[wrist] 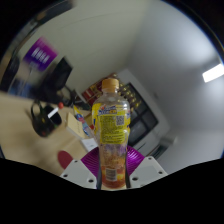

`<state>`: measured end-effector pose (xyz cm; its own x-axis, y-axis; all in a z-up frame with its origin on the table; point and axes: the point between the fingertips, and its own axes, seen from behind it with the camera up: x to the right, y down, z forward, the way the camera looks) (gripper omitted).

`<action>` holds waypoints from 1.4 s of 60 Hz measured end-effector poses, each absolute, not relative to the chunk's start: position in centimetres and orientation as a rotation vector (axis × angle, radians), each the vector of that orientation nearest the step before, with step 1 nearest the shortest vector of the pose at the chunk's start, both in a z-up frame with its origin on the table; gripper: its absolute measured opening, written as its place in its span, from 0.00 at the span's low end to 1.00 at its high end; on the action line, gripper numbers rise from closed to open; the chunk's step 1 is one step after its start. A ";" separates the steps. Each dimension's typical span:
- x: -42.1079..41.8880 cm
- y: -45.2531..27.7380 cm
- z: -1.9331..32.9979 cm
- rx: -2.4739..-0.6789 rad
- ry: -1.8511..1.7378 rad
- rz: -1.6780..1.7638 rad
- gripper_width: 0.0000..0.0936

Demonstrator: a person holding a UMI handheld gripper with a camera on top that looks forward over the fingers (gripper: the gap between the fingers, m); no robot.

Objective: Pour water

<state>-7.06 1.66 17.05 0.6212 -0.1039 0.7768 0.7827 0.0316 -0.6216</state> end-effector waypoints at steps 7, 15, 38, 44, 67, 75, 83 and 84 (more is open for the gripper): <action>-9.0 6.1 20.1 -1.172 -1.025 -1.145 0.35; -11.6 9.1 20.2 -0.936 -1.364 -1.454 0.35; -15.2 11.4 19.9 -0.544 -1.674 -1.743 0.35; -14.8 11.0 19.9 -0.595 -1.624 -1.694 0.34; -12.2 8.6 14.2 -1.538 -0.177 0.030 0.34; -11.6 11.4 10.9 -1.664 -0.062 0.213 0.35; -12.3 12.9 8.5 -1.717 -0.087 0.239 0.35; -12.4 12.4 7.4 -1.717 -0.095 0.232 0.35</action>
